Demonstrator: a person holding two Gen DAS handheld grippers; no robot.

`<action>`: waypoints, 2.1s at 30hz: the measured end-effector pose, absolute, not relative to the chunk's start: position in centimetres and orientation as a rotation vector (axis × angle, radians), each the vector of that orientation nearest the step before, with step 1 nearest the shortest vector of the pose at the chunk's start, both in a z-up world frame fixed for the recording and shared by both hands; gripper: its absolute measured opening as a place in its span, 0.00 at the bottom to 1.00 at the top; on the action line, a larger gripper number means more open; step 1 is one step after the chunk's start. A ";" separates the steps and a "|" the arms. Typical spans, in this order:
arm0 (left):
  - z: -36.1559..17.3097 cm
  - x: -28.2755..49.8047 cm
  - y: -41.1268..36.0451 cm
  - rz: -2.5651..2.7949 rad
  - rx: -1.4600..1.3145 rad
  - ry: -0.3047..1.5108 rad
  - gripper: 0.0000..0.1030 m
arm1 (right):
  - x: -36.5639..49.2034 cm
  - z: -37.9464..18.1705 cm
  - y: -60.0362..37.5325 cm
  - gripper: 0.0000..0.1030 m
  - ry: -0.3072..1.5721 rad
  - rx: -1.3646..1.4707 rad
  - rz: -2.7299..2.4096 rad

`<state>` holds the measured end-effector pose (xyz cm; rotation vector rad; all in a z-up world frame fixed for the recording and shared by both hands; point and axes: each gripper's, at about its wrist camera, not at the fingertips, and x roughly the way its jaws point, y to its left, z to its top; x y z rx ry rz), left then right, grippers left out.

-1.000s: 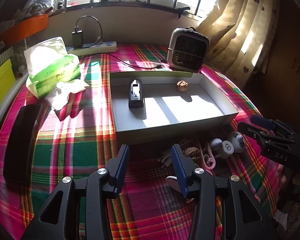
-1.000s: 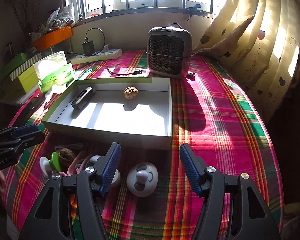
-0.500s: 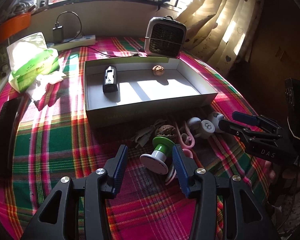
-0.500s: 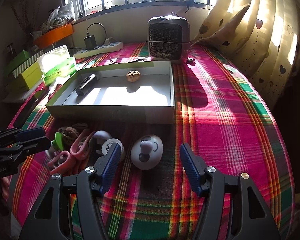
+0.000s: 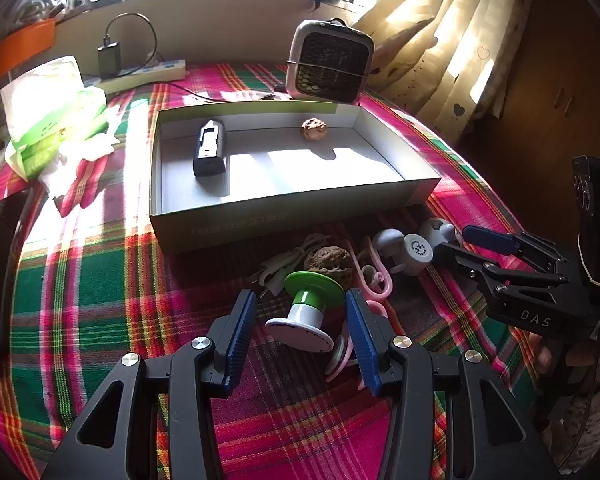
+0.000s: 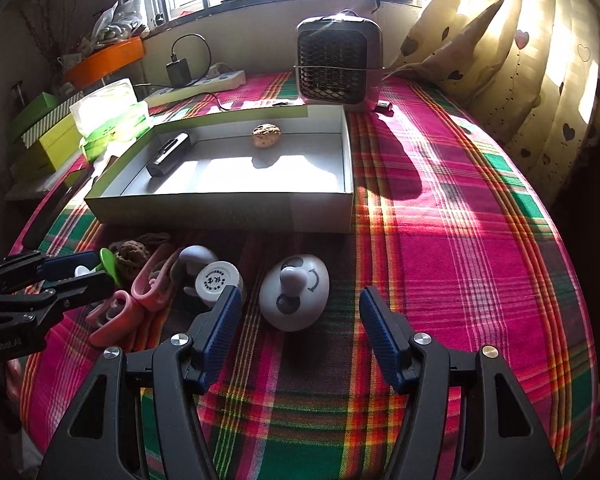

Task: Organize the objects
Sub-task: 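Grasp the green-topped white spool with the left tool while the right tool grasps the white dome timer, then carry the spool with the left tool while the right tool carries the white dome timer into the box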

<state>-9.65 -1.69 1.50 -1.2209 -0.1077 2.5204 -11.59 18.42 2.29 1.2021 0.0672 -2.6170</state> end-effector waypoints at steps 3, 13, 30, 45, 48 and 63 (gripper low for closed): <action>1.4 -9.8 -1.9 2.537 -1.233 -0.111 0.43 | -11.9 2.1 18.3 0.60 0.078 1.218 -2.619; 1.0 -10.1 -2.7 2.555 -1.255 -0.135 0.43 | -12.8 1.6 18.1 0.60 0.116 1.268 -2.622; 0.9 -10.3 -2.3 2.591 -1.251 -0.092 0.42 | -13.3 1.5 17.7 0.60 0.159 1.279 -2.625; 0.9 -10.4 -2.5 2.613 -1.255 -0.099 0.31 | -13.0 1.6 17.4 0.40 0.165 1.253 -2.609; 0.9 -10.4 -2.6 2.614 -1.256 -0.097 0.31 | -13.0 1.6 17.4 0.40 0.161 1.253 -2.608; 0.9 -10.4 -2.6 2.614 -1.255 -0.099 0.31 | -12.9 1.6 17.5 0.40 0.156 1.250 -2.604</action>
